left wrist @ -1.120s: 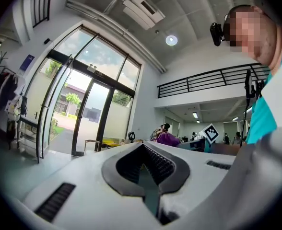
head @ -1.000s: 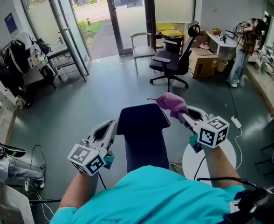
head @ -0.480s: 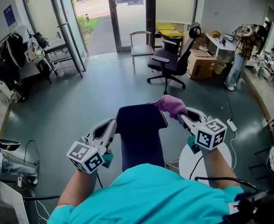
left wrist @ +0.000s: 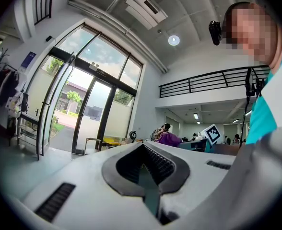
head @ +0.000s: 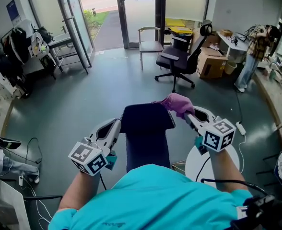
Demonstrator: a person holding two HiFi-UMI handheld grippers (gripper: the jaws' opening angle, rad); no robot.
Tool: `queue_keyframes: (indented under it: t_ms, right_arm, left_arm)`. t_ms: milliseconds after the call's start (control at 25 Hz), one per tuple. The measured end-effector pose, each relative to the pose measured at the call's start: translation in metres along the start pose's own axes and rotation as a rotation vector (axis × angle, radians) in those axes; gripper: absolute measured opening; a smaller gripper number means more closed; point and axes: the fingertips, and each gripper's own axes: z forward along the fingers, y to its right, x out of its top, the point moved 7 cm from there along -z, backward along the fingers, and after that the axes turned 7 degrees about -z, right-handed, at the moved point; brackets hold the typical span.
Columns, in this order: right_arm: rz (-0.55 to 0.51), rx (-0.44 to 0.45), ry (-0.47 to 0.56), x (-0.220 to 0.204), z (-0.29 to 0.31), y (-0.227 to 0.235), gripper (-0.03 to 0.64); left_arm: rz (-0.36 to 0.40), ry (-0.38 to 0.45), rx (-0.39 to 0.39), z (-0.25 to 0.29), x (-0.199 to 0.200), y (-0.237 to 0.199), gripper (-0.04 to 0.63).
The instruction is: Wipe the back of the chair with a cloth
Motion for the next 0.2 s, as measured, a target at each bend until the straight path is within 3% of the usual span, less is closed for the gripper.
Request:
queue_keyframes:
  t_ms: [200]
  right_arm:
    - [-0.005, 0.003, 0.0, -0.0024, -0.0028, 0.003, 0.08]
  left_arm:
    - [-0.002, -0.003, -0.002, 0.0014, -0.0045, 0.0034, -0.005]
